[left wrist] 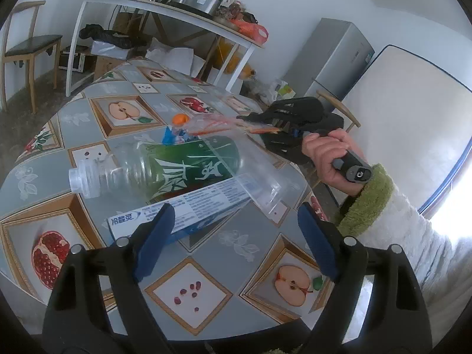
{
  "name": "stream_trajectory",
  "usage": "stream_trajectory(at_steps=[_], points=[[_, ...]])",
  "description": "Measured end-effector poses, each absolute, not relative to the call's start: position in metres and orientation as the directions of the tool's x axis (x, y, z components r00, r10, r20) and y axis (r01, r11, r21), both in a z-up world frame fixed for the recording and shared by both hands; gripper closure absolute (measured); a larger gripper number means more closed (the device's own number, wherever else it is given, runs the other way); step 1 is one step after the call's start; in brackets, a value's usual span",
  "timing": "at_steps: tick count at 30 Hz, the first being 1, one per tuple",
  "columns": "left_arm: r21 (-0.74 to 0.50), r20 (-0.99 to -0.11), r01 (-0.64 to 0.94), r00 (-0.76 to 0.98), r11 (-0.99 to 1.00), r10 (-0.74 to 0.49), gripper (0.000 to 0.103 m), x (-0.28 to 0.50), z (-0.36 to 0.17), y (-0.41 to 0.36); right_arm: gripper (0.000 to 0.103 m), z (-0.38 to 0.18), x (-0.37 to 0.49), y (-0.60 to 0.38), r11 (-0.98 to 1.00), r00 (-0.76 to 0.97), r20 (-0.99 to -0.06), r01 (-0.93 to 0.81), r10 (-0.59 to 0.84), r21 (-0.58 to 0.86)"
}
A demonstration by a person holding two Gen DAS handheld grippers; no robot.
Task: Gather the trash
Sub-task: 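Grasp the clear plastic bag with the right tool while the left tool grasps the orange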
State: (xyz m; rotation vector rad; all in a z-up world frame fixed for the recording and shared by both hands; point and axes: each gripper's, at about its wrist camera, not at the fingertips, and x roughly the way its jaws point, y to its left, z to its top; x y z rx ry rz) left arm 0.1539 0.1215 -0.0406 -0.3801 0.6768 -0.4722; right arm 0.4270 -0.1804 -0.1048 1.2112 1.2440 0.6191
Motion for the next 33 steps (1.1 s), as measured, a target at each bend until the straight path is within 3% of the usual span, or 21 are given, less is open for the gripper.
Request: stream_trajectory(at_steps=[7,12,16,25,33], points=[[-0.477,-0.503,0.274,0.694,0.835,-0.515,0.029,0.178,-0.012,0.138,0.099,-0.080,0.413,-0.199,0.245,0.328,-0.291,0.175,0.899,0.954],[-0.345,-0.622,0.187,0.689,0.920,-0.373,0.032,0.238,0.031,0.150,0.099,-0.071,0.404,-0.223,0.190,0.375,-0.239,0.162,0.896,0.968],[-0.429,-0.620,0.234,0.626,0.872,-0.473,0.032,0.292,0.045,0.152,0.099,-0.071,0.395,-0.243,0.161,0.409,-0.215,0.162,0.887,0.974],[-0.348,-0.837,0.275,0.339,0.896,-0.429,0.032,0.441,-0.026,0.101,0.099,-0.074,0.378,-0.274,0.096,0.456,-0.155,0.150,0.876,0.984],[-0.220,-0.926,0.312,0.230,0.924,-0.299,0.048,0.494,-0.078,0.067,0.099,-0.074,0.380,-0.288,0.069,0.477,-0.130,0.143,0.869,0.987]])
